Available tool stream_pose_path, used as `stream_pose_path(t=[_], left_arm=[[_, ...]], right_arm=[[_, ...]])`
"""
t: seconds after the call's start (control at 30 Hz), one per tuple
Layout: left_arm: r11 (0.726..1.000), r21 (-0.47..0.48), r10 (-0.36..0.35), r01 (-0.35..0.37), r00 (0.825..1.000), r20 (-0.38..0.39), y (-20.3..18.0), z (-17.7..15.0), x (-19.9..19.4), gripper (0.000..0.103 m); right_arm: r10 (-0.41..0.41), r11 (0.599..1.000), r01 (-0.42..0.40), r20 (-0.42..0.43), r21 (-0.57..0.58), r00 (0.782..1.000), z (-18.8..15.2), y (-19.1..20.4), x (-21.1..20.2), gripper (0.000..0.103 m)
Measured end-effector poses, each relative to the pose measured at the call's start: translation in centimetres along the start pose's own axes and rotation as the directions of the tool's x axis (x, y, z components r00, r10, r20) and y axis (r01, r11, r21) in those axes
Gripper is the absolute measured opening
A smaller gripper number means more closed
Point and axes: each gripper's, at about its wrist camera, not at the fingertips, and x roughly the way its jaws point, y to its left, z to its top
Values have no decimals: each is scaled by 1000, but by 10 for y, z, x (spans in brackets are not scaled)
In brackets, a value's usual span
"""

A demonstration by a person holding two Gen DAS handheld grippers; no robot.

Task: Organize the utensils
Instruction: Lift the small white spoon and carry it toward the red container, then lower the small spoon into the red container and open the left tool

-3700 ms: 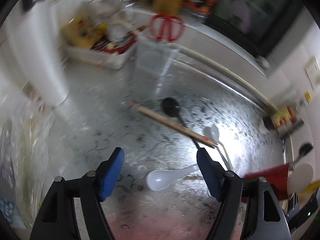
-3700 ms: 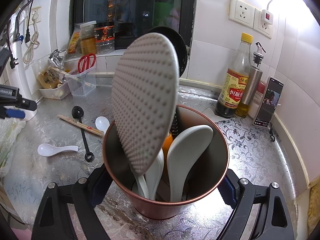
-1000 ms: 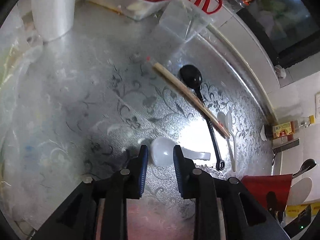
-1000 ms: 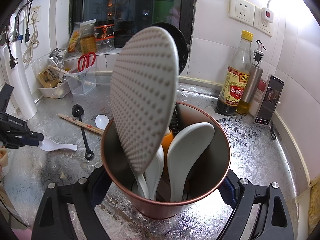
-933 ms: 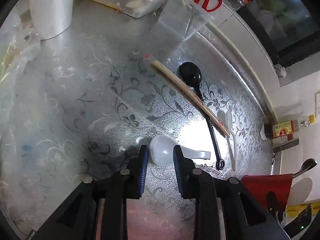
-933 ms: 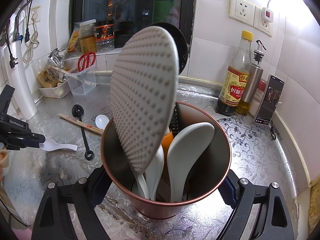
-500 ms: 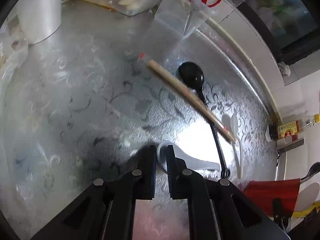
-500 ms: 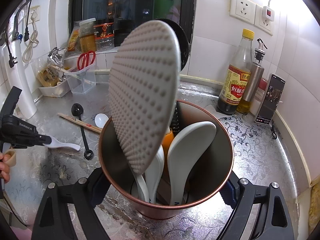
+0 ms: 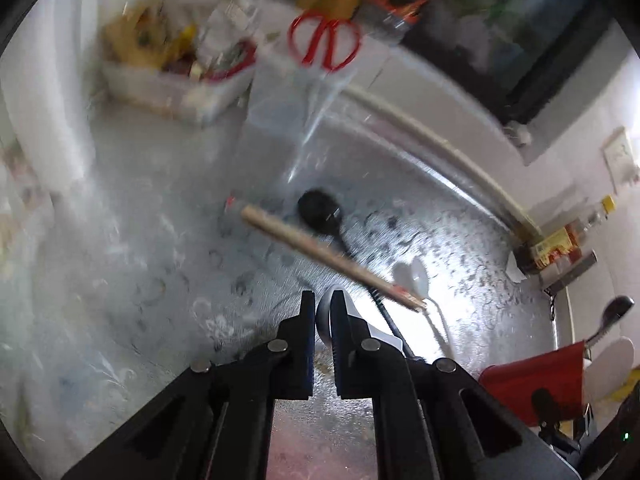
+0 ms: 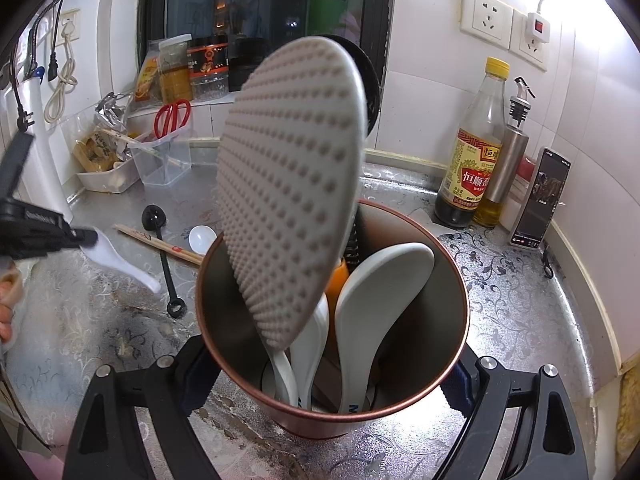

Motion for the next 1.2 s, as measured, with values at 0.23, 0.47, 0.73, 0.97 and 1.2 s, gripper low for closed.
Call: stream_pose_path(t=[0.23,0.47,0.73,0.97,1.2], left_arm=[[991,118,-71,59,993,98,-31,14,-50,7],[941,304,-219,147,951,218,-90,26,-112,7],[829,524,-355,194,907,225,-165,31,-143,7],[717,686,-344,128,920,187,-221,11,-139,7],[588,809,-286,19,940,186,-258,-18,-130,7]], right_arm=[[0,1000,0,0,0,1000,0,0,0,92],[-1,1000,1,0,0,1000,0,0,0,92],[-1,1000,1,0,1,1000,0,0,-1,92],[-1,1000,1,0,1,1000,0,0,-1,92],[0,1000,0,0,2,1000,-1,0,-1,92]])
